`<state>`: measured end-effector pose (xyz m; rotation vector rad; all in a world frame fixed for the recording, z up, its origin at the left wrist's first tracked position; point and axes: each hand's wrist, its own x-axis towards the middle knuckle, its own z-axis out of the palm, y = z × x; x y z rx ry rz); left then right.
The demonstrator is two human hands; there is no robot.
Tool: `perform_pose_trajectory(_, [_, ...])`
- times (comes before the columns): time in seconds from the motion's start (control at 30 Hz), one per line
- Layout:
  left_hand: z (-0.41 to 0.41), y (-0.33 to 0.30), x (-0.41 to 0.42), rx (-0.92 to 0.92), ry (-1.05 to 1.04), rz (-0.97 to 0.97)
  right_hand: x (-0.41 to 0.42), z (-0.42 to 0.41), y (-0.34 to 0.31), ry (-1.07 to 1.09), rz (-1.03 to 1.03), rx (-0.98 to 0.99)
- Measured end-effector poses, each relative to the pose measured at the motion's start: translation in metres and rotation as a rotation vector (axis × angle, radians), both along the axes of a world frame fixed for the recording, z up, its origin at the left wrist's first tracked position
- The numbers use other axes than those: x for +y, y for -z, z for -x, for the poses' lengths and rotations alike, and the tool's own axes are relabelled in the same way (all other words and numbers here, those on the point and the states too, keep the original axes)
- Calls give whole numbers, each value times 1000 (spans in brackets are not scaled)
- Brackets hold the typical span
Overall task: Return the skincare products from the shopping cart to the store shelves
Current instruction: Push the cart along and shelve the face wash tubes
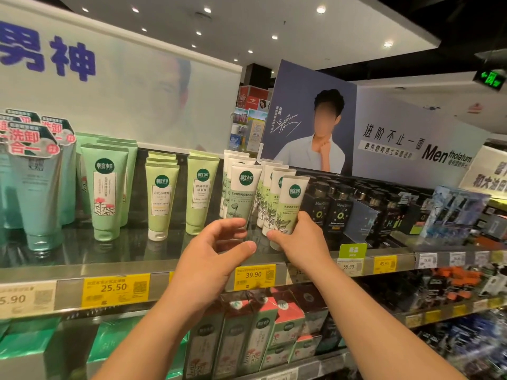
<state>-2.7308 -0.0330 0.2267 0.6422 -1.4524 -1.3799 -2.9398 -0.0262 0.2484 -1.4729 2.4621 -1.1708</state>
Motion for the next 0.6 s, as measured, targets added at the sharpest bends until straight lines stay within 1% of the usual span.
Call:
perform_pose_trajectory(0.37, [-11,-1,8,23,23,-18,-7,0,3,36,3,-18])
perform_pose_trajectory(0.53, [-17,-3,14,4,33,-14,-5,0,3,24,-20,-29])
perform_pose_trajectory(0.6, [-17,-4,15,-1,36,-13,-2,-1,4,30,14,-32])
